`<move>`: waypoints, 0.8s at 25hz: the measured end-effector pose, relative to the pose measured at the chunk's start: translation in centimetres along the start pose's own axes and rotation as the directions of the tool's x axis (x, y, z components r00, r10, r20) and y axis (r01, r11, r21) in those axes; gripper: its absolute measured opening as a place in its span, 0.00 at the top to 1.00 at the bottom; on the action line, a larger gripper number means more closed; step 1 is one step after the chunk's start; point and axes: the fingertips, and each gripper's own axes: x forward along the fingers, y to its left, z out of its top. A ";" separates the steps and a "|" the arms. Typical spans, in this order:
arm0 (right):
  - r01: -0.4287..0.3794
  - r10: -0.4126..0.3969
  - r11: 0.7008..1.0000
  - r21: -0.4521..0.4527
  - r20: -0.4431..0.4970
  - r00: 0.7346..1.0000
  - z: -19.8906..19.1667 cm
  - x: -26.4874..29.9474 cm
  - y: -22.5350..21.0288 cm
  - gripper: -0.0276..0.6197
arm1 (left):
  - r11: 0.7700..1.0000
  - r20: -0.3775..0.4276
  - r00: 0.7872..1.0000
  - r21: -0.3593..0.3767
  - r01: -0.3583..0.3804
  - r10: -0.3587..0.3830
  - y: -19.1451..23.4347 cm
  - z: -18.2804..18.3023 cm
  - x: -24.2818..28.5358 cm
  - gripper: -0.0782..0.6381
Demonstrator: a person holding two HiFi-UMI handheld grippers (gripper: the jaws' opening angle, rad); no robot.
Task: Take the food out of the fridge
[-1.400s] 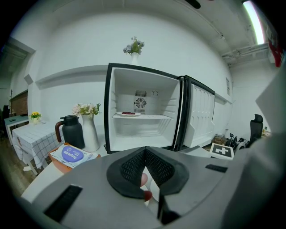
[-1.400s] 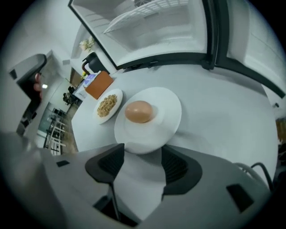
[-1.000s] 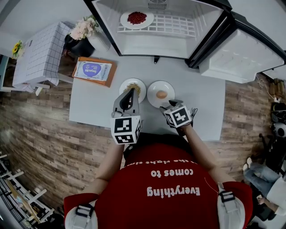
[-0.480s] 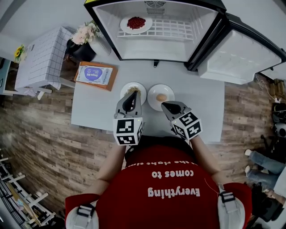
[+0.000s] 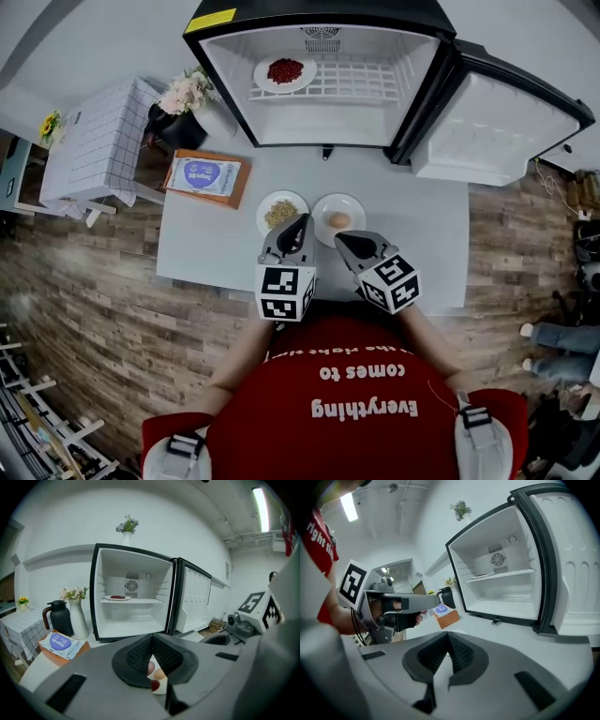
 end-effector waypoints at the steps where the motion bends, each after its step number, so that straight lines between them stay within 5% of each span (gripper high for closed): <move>1: -0.002 0.002 1.000 -0.006 0.004 1.000 0.1 -0.1 0.2 0.94 | 1.000 0.000 1.000 0.003 0.003 -0.003 -0.2 0.0 0.0 0.88; 20: -0.022 0.022 0.999 0.023 0.039 0.999 1.0 -0.7 1.4 0.94 | 0.998 -0.023 1.000 0.051 0.022 -0.021 -0.8 0.0 -1.4 0.88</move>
